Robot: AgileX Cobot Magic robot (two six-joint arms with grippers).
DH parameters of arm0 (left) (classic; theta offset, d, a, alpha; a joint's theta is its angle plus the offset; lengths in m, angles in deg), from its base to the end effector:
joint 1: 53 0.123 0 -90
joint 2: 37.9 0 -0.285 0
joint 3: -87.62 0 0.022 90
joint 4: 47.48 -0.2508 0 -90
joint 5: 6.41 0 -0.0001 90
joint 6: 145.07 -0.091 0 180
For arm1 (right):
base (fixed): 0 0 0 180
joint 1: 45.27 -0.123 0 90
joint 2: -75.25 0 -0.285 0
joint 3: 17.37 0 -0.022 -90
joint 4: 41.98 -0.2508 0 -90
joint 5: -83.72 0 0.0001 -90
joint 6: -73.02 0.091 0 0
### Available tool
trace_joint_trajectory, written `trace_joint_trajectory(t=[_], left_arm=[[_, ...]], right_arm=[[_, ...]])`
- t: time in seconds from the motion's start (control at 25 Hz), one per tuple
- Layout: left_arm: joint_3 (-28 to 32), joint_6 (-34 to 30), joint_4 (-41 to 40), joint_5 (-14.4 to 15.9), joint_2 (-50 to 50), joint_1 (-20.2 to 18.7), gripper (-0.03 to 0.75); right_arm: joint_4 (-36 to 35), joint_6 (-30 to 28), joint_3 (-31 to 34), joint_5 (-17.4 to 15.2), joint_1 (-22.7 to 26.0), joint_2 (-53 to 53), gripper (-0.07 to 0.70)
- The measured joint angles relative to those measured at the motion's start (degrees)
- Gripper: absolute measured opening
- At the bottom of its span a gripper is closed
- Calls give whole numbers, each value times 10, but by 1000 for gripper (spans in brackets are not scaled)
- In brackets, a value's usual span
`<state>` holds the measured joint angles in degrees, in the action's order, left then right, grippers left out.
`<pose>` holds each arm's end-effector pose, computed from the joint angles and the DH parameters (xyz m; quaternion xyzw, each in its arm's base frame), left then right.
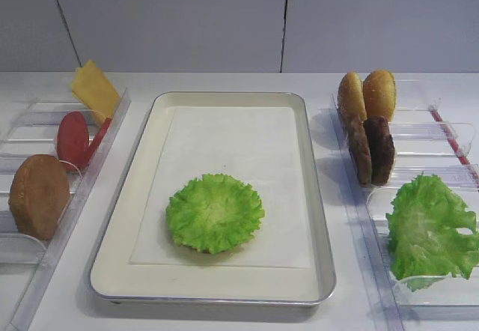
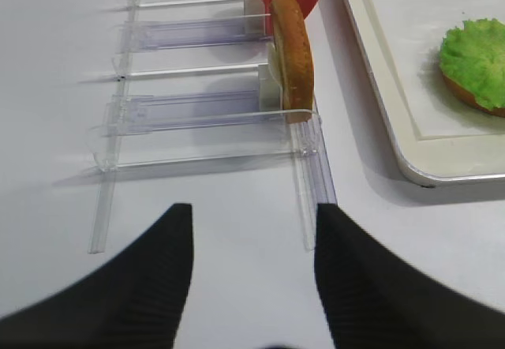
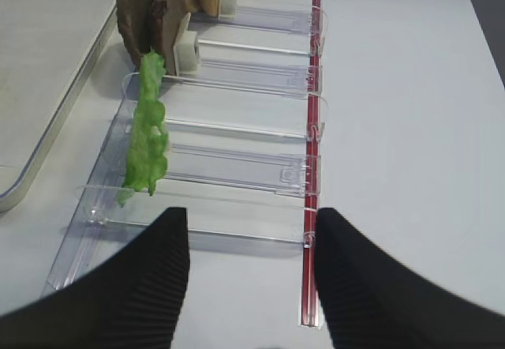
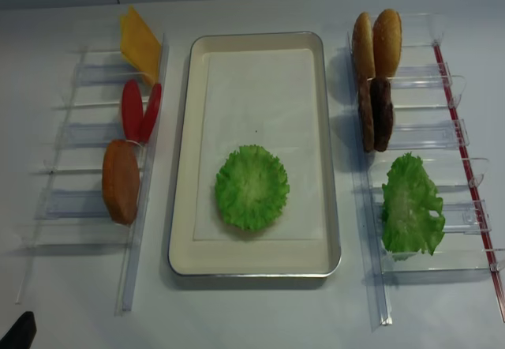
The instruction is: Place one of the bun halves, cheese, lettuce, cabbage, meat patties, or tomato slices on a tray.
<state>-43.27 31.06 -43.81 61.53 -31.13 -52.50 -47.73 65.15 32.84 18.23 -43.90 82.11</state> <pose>-0.0122 -0.0055 0.2649 0.0293 0.8813 -0.0139 0.4715 -0.0078 0.0085 0.2631 -0.0533 0.8743 0.0112 0.4824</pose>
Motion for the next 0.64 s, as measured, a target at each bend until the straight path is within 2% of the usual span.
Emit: trace_joint_trajectory(t=[0.64], left_arm=[[0,0,0,0,0,0,330]], right_arm=[[-1,0,0,0,0,0,368]])
